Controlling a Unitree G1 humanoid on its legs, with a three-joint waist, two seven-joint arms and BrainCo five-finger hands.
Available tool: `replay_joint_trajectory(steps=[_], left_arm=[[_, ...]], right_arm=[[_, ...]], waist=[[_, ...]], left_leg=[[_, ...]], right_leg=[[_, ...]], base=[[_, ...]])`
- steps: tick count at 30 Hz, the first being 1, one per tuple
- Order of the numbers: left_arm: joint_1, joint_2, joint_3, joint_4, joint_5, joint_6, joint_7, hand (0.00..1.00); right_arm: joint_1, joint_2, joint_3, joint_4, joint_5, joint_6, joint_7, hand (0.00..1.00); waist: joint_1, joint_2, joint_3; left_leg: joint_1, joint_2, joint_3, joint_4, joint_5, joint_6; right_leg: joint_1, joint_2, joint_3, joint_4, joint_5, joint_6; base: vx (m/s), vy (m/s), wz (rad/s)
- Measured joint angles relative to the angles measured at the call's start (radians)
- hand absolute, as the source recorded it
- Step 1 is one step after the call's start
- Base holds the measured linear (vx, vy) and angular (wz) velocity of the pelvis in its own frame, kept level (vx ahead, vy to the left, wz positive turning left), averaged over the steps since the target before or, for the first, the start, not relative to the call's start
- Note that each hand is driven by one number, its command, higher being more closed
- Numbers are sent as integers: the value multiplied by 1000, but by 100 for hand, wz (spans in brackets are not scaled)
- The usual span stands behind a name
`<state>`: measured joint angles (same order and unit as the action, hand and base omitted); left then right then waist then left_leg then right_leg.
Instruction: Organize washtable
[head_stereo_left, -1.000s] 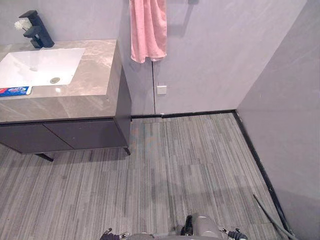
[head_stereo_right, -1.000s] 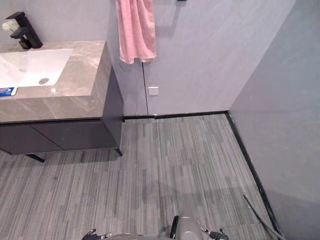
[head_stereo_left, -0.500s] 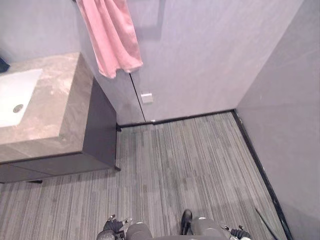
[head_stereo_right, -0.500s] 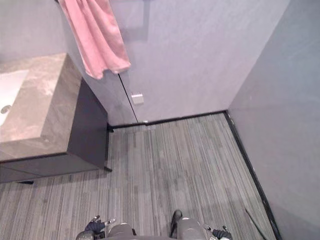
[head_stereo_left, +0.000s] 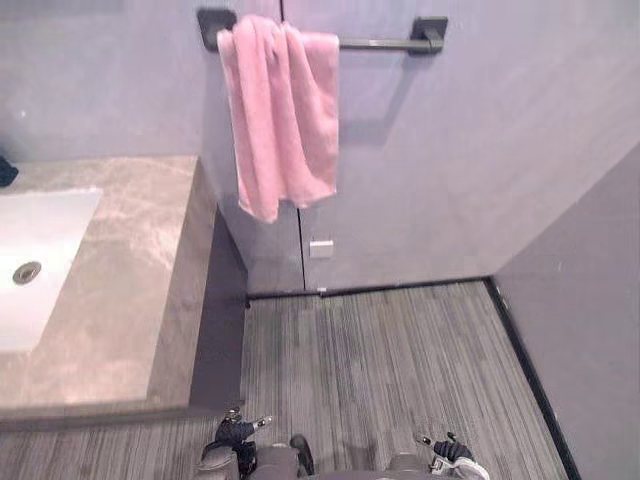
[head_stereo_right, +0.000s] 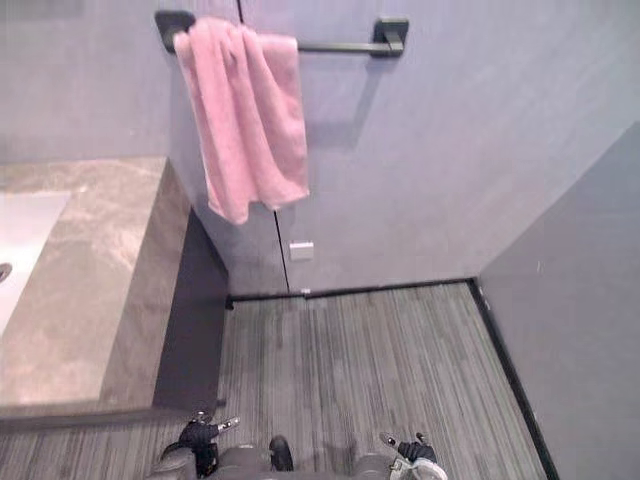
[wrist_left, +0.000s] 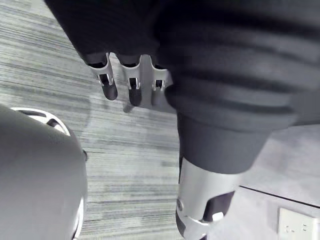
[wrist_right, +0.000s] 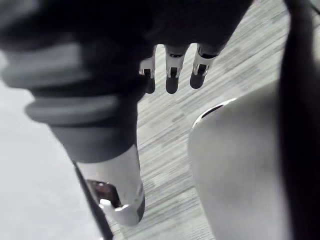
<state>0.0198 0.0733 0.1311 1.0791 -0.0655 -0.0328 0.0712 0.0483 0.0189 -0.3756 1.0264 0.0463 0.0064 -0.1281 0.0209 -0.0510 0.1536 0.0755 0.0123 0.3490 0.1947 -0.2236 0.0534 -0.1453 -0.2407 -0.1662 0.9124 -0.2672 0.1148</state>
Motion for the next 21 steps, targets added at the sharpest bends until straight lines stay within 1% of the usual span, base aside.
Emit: replay_joint_trajectory(steps=[1, 2, 3, 4, 5, 6, 7, 8, 9, 10, 11, 12, 13, 14, 15, 16, 17, 18, 19, 20, 21], left_arm=[[-1, 1, -6, 12, 1, 3, -1, 0], [-2, 0, -11, 14, 1, 6, -2, 0], [-2, 0, -14, 15, 2, 6, -3, 0], [-3, -1, -15, 18, 10, 6, -3, 0], [-2, -2, -15, 18, 11, 6, -3, 0], [0, -5, -15, 18, 19, 6, -3, 0], [5, -8, -8, 16, 23, 5, -3, 0], [5, -8, -8, 16, 23, 5, -3, 0], [4, -33, 14, 21, 31, 5, -5, 0], [0, -55, 30, 20, 37, 3, -6, 0], [-2, -68, 41, 14, 40, 3, -5, 0], [-1, -71, 40, 10, 40, 2, -6, 0], [-2, -68, 55, 5, 39, 3, -6, 0], [-2, -69, 71, -2, 37, 4, -6, 0], [0, -70, 94, -27, 34, 3, -5, 0], [0, -73, 97, -37, 29, 1, -5, 0], [-1, -74, 95, -54, 28, 0, -4, 0], [0, -77, 96, -61, 28, 0, -4, 0], [0, -81, 96, -71, 26, -4, -4, 0], [0, -81, 95, -71, 18, -8, -3, 0], [-1, -83, 95, -70, 17, -10, -2, 0]], right_arm=[[-12, 0, 4, 2, 0, -1, 1, 0], [-16, -1, 6, 6, 0, -2, 1, 0], [-20, -2, 6, 7, 0, -6, 2, 0], [-22, -7, 5, 5, 4, -12, 4, 0], [-22, -8, 4, 5, 4, -14, 4, 0], [-22, -10, 3, 4, 5, -18, 4, 0], [-19, -10, 2, 3, 15, -21, 3, 0], [-19, -10, 2, 3, 15, -21, 3, 0], [-30, -27, 1, 0, 22, -22, 4, 0], [-33, -28, -1, -2, 22, -24, 6, 0], [-38, -24, -7, -5, 26, -28, 7, 0], [-40, -24, -8, -7, 31, -25, 9, 0], [-38, -25, -7, -13, 32, -22, 11, 0], [-34, -24, -1, -15, 34, -19, 9, 0], [-18, -24, 18, -22, 39, -19, 0, 0], [-14, -24, 22, -21, 43, -18, -1, 0], [-7, -21, 22, -21, 45, -17, -2, 0], [-6, -21, 22, -21, 45, -17, -2, 0], [-10, -20, 22, -22, 51, -17, -2, 0], [-12, -20, 21, -22, 62, -17, -3, 0], [-13, -20, 20, -22, 63, -19, -3, 0]], waist=[[-7, 7, 2], [-10, 9, 3], [-11, 11, 5], [-13, 12, 7], [-14, 12, 7], [-18, 16, 10], [-30, 14, 11], [-30, 14, 11], [-27, 55, 9], [-24, 67, 12], [-26, 78, 19], [-30, 87, 19], [-34, 88, 24], [-35, 79, 30], [-24, 79, 35], [-17, 74, 39], [-10, 67, 40], [-4, 67, 40], [-3, 67, 39], [-4, 68, 36], [-5, 70, 33]], left_leg=[[52, 7, -19, -35, 0, 0], [71, 12, -27, -47, 0, 0], [90, 20, -39, -54, 0, -1], [114, 25, -59, -58, 0, -1], [126, 26, -69, -59, -1, -3], [147, 30, -88, -61, -10, -18], [185, 25, -121, -65, -37, -65], [185, 25, -121, -65, -37, -65], [210, 61, -150, -72, -43, -89], [212, 69, -153, -58, -33, -106], [207, 79, -154, -31, -31, -109], [162, 99, -156, 81, -27, -116], [94, 134, -156, 252, -12, -139], [47, 165, -155, 367, -11, -157], [-31, 220, -130, 556, -14, -156], [-60, 239, -109, 597, -16, -154], [-98, 253, -80, 598, -26, -137], [-115, 254, -71, 581, -27, -136], [-154, 246, -64, 497, -27, -136], [-166, 230, -71, 374, -24, -139], [-163, 206, -98, 234, -6, -149]], right_leg=[[-42, 29, -38, -26, -25, -35], [-70, 47, -53, -61, -34, -51], [-108, 75, -58, -137, -34, -57], [-147, 113, -49, -293, -8, -76], [-157, 124, -43, -360, 20, -86], [-160, 139, -26, -468, 78, -93], [-147, 154, 0, -578, 259, -110], [-147, 154, 0, -578, 259, -110], [-135, 176, -7, -536, 253, -133], [-140, 174, -13, -512, 207, -133], [-135, 175, -23, -497, 185, -141], [-111, 182, -37, -498, 155, -151], [-65, 191, -53, -526, 139, -155], [-36, 195, -61, -543, 134, -159], [29, 209, -71, -575, 120, -172], [65, 211, -79, -594, 118, -173], [106, 211, -82, -627, 117, -172], [116, 210, -81, -638, 117, -172], [139, 207, -80, -661, 117, -169], [145, 203, -75, -669, 117, -163], [143, 201, -65, -670, 114, -150]], base=[[454, 60, 42], [431, 13, 42], [515, -63, 52], [429, -64, 57], [448, -114, 69], [496, -181, 90], [496, -181, 75], [502, -182, 65], [355, -137, 23], [449, -185, 29], [493, -268, 27], [404, -244, 33], [382, -238, 35], [338, -191, 28], [326, -162, 16], [359, -152, 12], [211, -64, 5], [222, -42, 2], [188, 16, -10], [216, 74, -18], [181, 101, -20]])
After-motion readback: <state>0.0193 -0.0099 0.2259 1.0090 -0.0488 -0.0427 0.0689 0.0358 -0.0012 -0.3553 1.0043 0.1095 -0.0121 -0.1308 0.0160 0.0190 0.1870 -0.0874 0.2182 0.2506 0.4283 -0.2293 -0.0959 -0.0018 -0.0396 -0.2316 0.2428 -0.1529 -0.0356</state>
